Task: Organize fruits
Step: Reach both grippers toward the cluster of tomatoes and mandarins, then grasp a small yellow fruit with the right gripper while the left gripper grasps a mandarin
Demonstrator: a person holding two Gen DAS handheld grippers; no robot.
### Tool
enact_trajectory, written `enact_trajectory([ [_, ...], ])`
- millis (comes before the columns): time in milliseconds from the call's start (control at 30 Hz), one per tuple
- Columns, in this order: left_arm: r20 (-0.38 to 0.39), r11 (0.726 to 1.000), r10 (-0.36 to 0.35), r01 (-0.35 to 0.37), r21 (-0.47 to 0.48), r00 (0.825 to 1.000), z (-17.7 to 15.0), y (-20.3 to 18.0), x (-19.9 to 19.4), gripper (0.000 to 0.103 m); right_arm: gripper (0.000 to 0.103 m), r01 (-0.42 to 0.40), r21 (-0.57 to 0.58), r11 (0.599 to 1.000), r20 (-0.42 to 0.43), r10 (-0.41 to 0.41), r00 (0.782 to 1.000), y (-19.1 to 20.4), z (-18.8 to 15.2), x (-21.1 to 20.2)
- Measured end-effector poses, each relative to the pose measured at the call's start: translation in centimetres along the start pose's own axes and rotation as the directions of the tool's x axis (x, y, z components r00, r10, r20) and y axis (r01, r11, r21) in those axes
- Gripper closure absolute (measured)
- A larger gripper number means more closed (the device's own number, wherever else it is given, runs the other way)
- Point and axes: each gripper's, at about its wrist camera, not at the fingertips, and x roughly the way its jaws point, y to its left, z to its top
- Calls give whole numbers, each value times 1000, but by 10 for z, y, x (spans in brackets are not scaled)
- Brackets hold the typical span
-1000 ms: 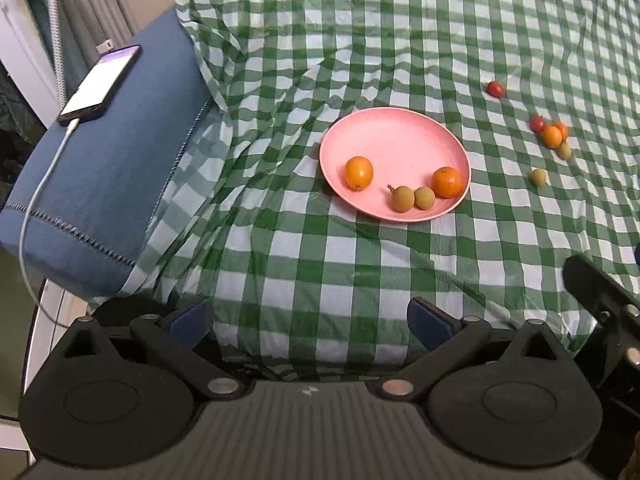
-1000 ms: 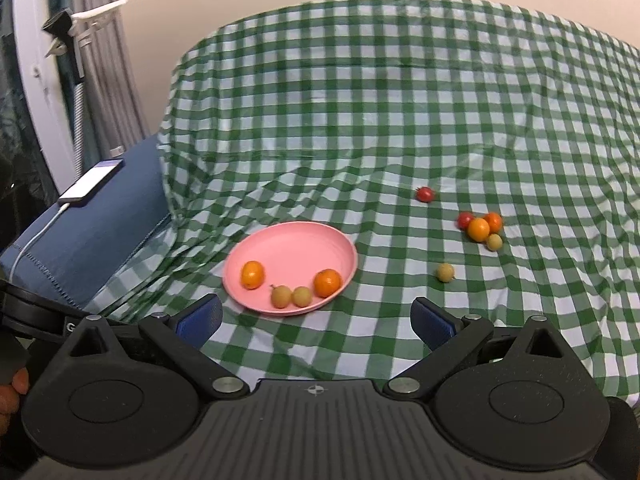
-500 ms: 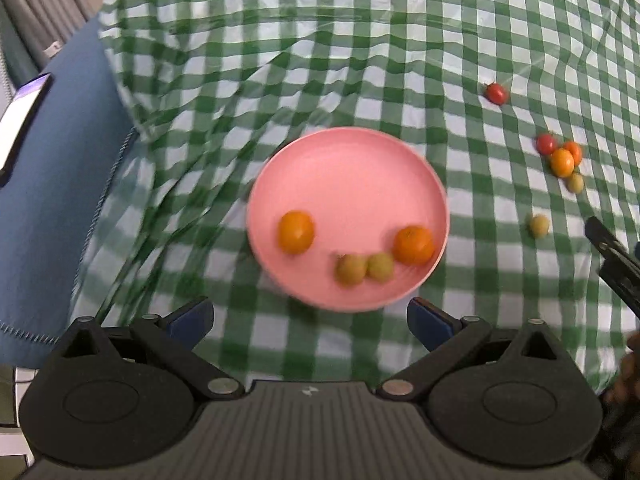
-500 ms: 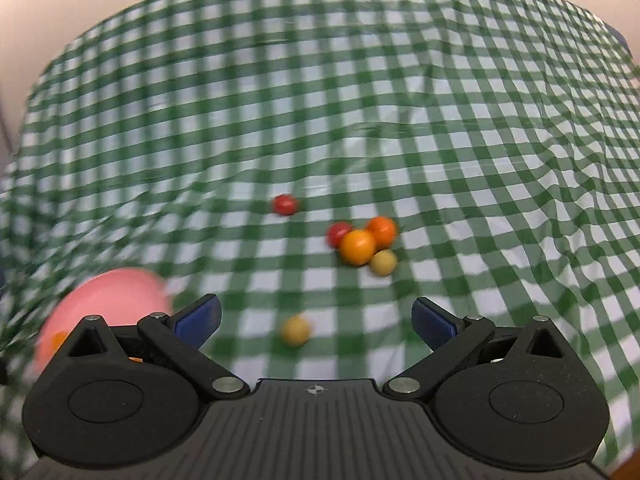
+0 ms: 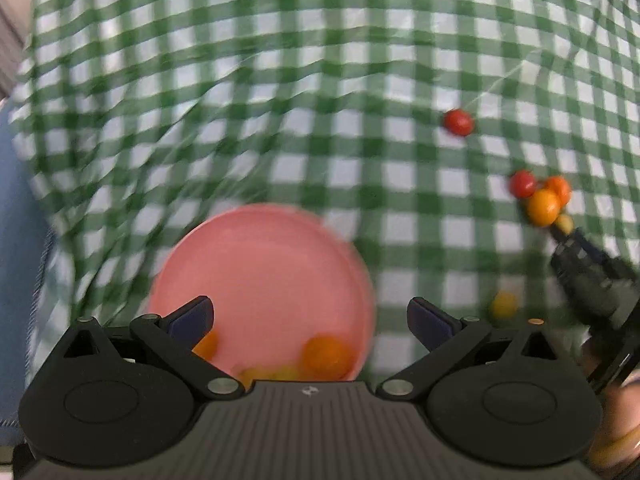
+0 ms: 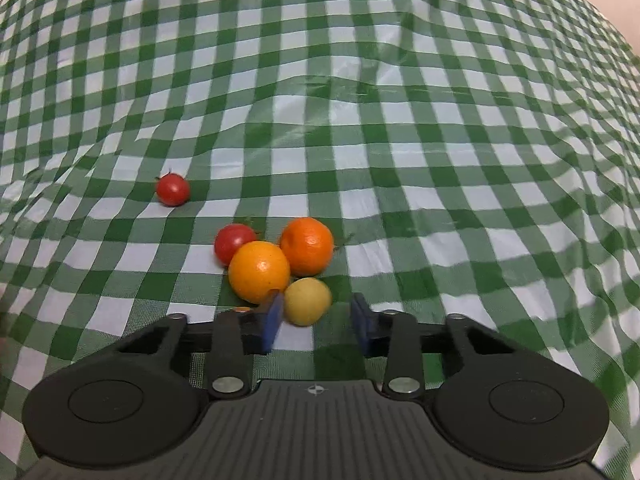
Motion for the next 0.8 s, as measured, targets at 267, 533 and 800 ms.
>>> enact_trajectory([
  [267, 21, 988, -140, 139, 62, 990, 52, -84, 30, 0, 78, -16, 55, 998, -4, 16, 1000, -11, 6, 19],
  [533, -8, 980, -195, 195, 48, 981, 66, -122, 57, 0, 78, 6, 147, 989, -17, -4, 1000, -37, 16, 26],
  [800, -30, 966, -254, 256, 49, 967, 66, -165, 87, 0, 78, 163, 231, 959, -47, -156, 987, -80, 12, 22],
])
